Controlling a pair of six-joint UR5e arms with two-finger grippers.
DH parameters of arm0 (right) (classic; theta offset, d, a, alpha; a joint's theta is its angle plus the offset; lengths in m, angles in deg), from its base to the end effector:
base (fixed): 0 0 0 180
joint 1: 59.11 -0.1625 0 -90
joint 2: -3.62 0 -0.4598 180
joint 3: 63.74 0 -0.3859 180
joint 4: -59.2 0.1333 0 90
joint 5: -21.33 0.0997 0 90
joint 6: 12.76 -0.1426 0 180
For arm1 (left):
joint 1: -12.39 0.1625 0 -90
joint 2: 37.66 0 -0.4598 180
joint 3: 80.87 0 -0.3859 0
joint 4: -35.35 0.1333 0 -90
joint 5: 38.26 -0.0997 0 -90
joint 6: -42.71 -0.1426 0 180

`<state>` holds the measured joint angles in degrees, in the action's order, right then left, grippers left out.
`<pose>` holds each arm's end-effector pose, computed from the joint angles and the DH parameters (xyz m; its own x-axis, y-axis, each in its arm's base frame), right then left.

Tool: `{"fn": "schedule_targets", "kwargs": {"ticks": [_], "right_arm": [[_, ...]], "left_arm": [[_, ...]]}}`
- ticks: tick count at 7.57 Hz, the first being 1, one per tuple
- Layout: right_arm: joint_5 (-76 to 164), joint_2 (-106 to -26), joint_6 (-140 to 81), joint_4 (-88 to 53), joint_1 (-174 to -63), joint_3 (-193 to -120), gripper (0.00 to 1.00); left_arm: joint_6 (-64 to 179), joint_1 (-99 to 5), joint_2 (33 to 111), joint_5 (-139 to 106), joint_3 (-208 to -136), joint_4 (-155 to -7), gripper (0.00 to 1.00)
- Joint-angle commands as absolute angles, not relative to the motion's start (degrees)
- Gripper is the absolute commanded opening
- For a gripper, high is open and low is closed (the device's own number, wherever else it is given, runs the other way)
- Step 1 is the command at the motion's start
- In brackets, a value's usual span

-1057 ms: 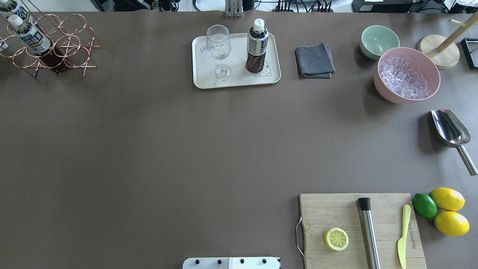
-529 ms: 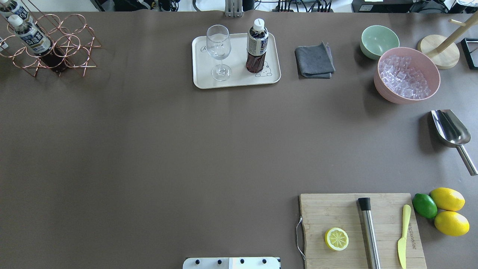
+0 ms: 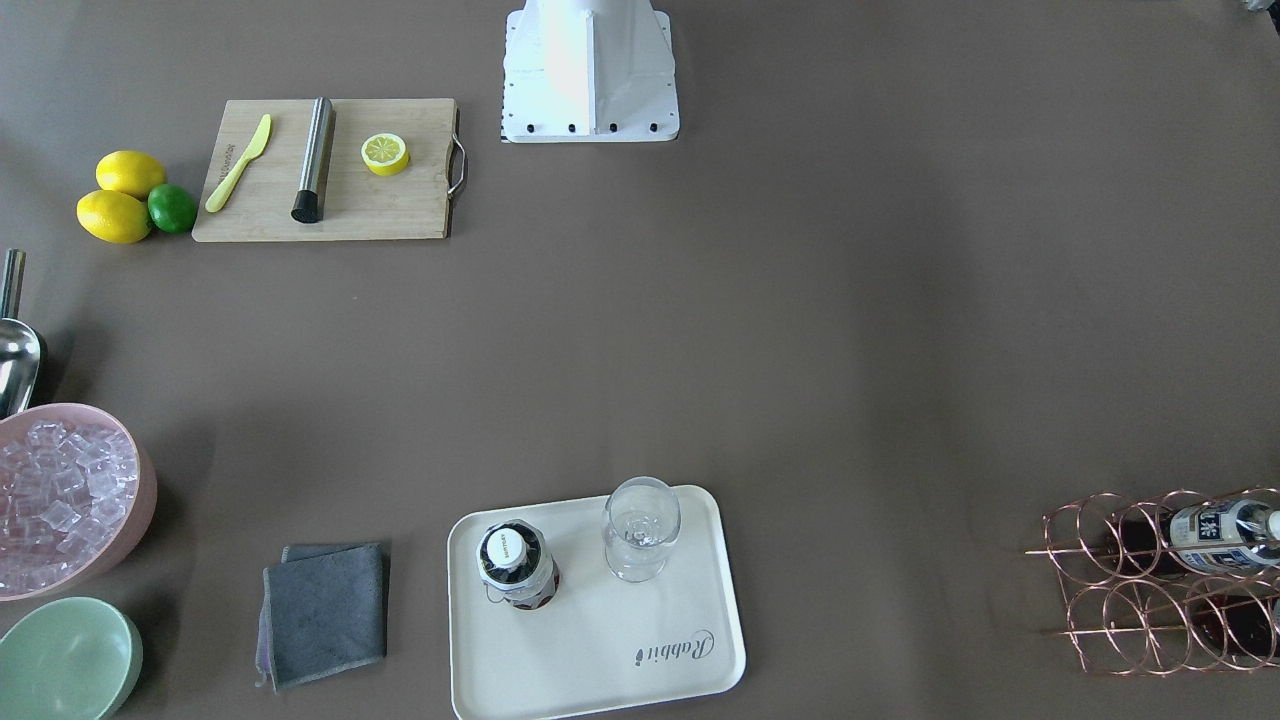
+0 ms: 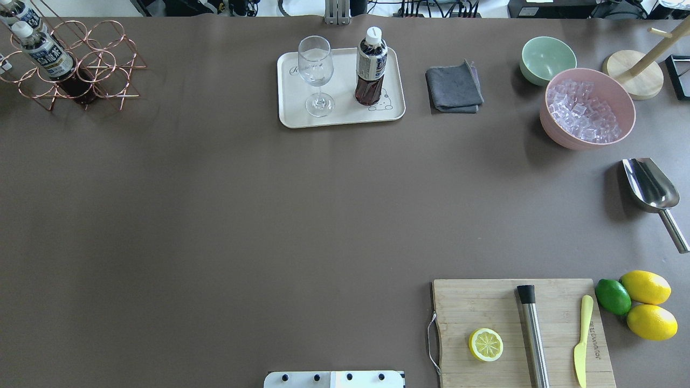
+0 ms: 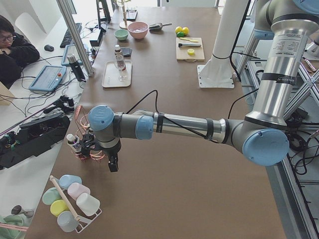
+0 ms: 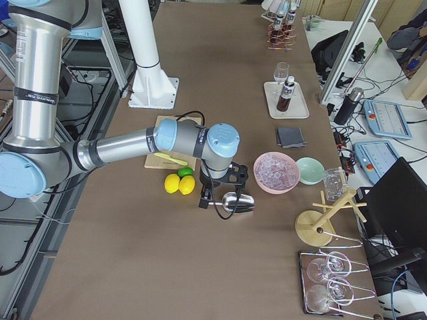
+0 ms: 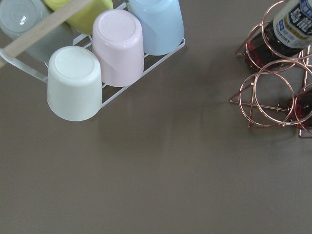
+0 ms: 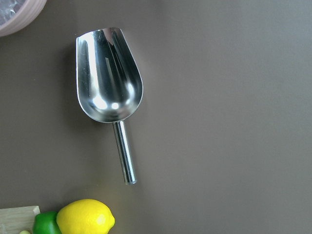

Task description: Take tea from basket to plate

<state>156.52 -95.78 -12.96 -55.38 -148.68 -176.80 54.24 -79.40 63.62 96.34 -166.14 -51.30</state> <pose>0.0293 -0.3790 0.6426 0.7058 0.1325 0.6959 0.0049 0.9814 -0.1919 -0.0512 -0.5772 0.6652 0.6923 -0.1829 -0.6981 0.1731 0.9812 -0.0854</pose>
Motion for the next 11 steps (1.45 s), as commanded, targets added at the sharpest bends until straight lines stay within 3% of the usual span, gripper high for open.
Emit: {"fn": "schedule_targets", "kwargs": {"ticks": [1,5,8,11], "right_arm": [[156.7,-95.9,-13.0,-54.7,-148.7,-176.3,1.00],[156.7,-96.0,-13.1,-54.6,-148.7,-176.0,1.00],[156.6,-95.4,-13.1,-45.1,-148.0,-170.4,1.00],[157.6,-95.3,-13.1,-46.4,-148.0,-169.7,1.00]], "left_arm": [[54.1,-78.6,63.5,97.9,-167.3,-47.5,0.98],[54.0,-77.5,60.8,97.5,-167.8,-47.8,0.98],[54.1,-77.5,60.7,97.5,-167.4,-47.1,0.98],[54.1,-77.6,60.9,97.8,-168.5,-44.3,0.98]]}}
